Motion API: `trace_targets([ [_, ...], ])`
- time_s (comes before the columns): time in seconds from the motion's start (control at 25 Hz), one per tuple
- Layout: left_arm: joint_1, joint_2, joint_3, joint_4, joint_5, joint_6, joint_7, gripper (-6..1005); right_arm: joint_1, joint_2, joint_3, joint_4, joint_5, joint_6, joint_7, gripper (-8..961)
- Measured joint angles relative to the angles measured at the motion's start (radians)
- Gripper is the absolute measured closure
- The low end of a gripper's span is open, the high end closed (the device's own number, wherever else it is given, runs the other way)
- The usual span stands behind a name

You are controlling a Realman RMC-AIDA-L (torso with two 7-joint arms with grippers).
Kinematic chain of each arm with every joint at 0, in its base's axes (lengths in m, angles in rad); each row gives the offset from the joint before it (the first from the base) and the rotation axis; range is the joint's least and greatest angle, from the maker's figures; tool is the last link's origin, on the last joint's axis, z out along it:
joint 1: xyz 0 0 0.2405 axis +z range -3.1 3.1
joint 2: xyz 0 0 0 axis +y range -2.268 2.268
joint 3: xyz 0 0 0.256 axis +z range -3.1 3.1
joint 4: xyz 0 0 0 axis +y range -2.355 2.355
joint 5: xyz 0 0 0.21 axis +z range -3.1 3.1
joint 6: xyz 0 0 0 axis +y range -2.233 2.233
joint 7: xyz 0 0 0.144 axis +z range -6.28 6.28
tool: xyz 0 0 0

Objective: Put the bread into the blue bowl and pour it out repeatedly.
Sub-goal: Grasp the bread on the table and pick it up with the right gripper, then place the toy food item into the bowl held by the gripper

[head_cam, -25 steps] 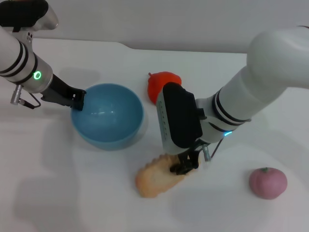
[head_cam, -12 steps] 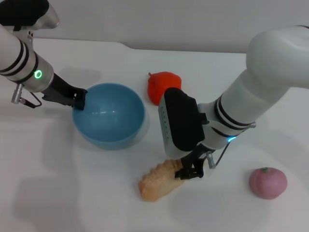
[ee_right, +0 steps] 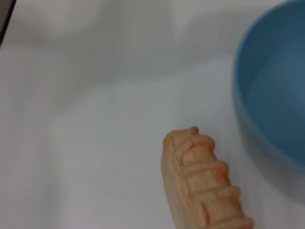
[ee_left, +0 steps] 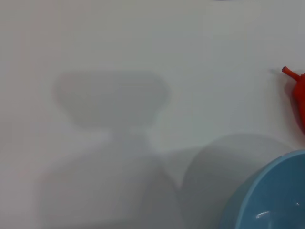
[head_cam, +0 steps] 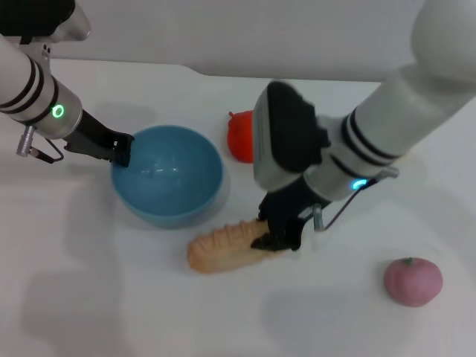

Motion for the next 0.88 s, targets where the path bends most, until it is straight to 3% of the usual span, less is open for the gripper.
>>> trace_targets([
  [0.28,-0.006,0.001,0.005,0.0,0.006,0.011,0.002,963,-0.062,-0.002,0.288,-0.116,-0.036,-0.192,-0.069,697],
  [0.48,-0.006,-0.002,0.005,-0.002,0.004,0.028,0.004,964,-0.168,0.0,0.472,-0.245,0.042,-0.232,-0.144,730],
  [0.68,-0.016,-0.006,0.005,-0.008,-0.006,0.073,0.004,964,-0.293,0.005,0.516,-0.257,0.291,-0.109,-0.399,733],
  [0.88,-0.02,-0.006,0.006,-0.008,-0.08,0.113,0.012,964,-0.318,0.011,0.484,-0.203,0.341,-0.048,-0.446,741],
])
